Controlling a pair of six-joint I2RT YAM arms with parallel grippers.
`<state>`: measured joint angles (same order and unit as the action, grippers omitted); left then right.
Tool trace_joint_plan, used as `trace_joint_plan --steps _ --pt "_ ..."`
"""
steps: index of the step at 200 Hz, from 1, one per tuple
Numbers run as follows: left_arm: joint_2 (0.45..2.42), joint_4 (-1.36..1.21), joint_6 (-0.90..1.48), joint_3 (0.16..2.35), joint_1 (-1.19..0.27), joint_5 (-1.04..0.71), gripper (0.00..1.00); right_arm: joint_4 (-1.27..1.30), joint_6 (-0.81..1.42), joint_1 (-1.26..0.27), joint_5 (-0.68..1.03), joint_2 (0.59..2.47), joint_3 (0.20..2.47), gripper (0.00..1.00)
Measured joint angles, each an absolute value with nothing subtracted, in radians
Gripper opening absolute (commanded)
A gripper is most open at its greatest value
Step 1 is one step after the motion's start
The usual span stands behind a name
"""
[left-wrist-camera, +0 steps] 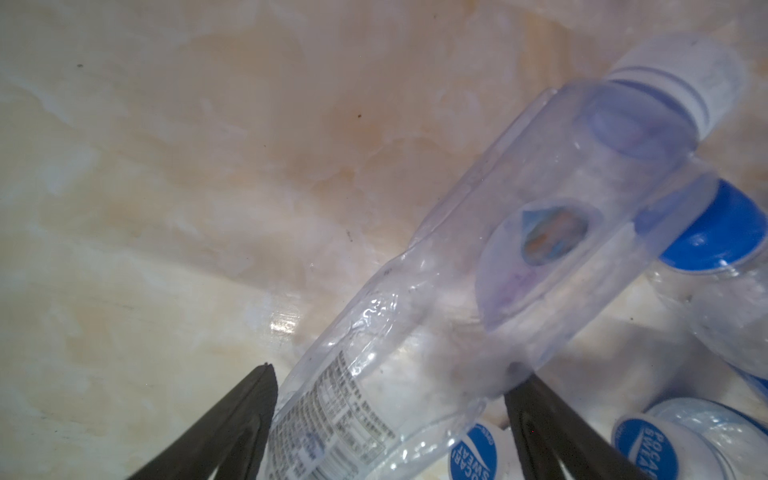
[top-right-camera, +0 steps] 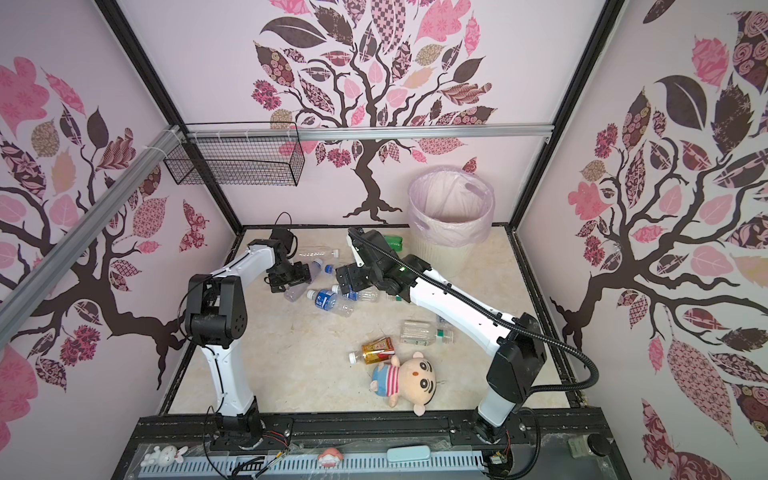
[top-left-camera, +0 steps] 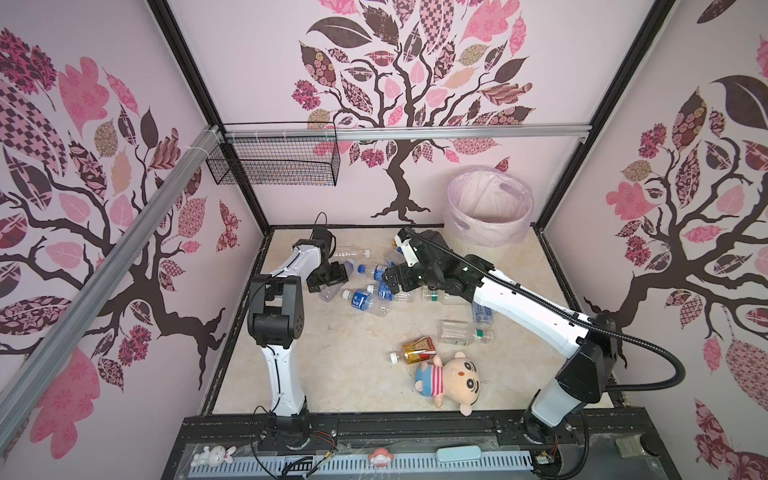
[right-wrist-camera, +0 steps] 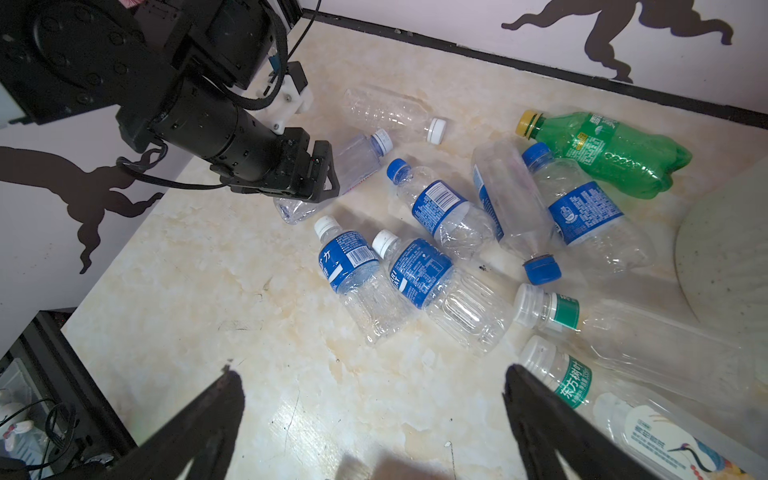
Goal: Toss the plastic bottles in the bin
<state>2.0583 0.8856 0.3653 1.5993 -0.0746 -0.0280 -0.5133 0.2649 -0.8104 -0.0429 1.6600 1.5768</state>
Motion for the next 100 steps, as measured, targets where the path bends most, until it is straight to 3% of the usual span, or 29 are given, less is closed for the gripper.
trace_joint_plan --steps 100 --pt "2.075 0.871 0.365 1.586 -0.1 -0.031 0.82 -0.513 0.321 -0.799 -0.03 1.66 1.577 0.99"
